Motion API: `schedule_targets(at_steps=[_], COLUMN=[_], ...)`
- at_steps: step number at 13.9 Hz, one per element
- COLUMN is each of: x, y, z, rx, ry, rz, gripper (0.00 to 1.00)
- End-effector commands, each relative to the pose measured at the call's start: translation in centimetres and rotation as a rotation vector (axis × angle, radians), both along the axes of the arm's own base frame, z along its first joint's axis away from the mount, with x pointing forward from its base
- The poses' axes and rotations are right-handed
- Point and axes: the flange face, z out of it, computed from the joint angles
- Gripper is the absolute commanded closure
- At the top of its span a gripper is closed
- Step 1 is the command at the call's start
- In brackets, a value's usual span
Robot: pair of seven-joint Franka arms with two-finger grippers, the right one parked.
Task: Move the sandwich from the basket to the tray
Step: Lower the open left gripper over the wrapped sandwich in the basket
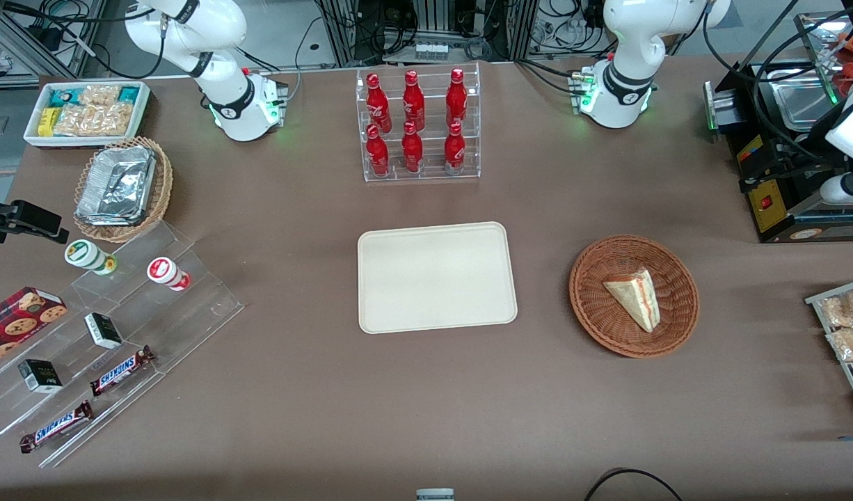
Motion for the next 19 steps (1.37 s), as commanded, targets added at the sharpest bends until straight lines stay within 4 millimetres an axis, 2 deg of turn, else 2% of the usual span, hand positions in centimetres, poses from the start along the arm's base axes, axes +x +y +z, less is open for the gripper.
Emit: schedule_targets(at_steps=[1, 4, 6, 9, 11, 12, 16, 19], x=[-0.5, 0.4, 1.8, 3.8, 4.2, 4.2, 2.9, 1.1], y=[-0.1, -0.3, -0.4, -0.8, -1.3, -2.0, -2.1, -2.7], z=[0.4, -0.1, -1.8, -7.4, -12.3, -14.4, -21.4, -26.4], rx=[-0.017, -0.025, -0.025, -0.028, -0.03, -0.029, -0.035, -0.04], ry=[-0.015, -0.036, -0.049, -0.07, -0.103, -0.117, -0.143, -0.148], rz=[-0.022, -0.023, -0.026, -0.009, 0.049, 0.074, 0.256, 0.383], gripper=[0.0, 0.0, 0.0, 0.0, 0.0, 0.0, 0.0, 0.0])
